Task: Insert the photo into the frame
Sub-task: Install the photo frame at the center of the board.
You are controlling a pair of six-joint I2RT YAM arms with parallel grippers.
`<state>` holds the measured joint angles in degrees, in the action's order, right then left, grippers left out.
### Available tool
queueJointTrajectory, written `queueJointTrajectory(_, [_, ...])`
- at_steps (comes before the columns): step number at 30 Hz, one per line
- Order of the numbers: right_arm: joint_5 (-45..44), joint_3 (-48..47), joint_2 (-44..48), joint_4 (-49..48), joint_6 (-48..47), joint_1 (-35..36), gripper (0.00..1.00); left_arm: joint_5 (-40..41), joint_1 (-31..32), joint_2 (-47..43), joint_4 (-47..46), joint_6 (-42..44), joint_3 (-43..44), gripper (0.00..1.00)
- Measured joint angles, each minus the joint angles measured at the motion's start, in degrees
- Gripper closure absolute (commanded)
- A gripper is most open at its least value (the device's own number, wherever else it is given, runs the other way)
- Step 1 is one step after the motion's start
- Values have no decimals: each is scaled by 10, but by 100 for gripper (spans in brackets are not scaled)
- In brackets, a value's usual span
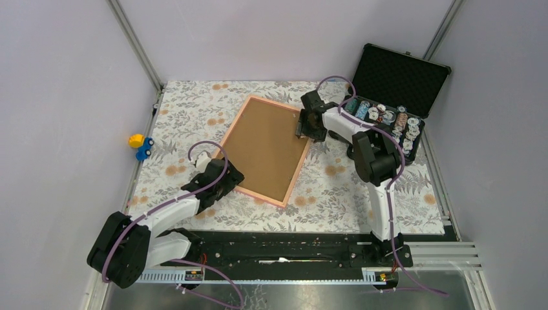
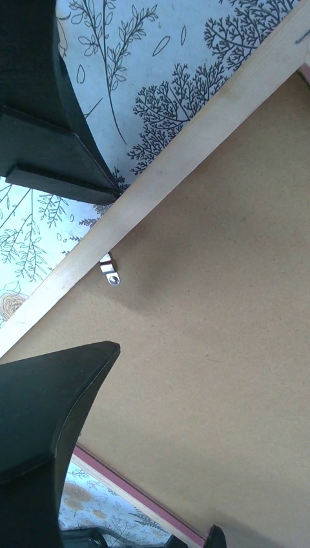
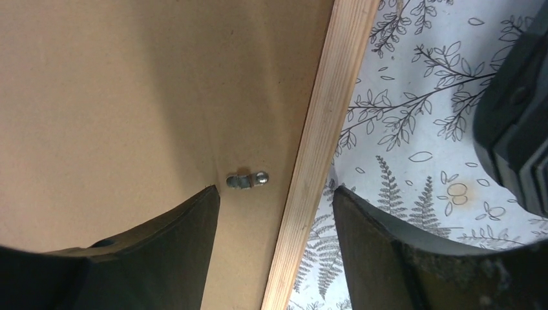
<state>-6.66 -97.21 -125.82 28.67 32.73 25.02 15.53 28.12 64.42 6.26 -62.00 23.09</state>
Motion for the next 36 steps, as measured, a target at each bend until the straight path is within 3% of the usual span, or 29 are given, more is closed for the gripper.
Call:
queueJointTrajectory(19, [-29, -55, -38, 38, 31, 0, 38, 0, 0, -6, -8, 0, -7, 14])
queueJointTrajectory(27, [-27, -70, -46, 57, 26, -2, 63, 0, -1, -6, -8, 0, -7, 15])
queueJointTrajectory(33, [-21, -70, -46, 57, 14, -3, 71, 0, -1, -6, -8, 0, -7, 15])
queueJointTrajectory(36, [-12, -70, -46, 58, -3, -4, 80, 0, -1, -6, -8, 0, -7, 15])
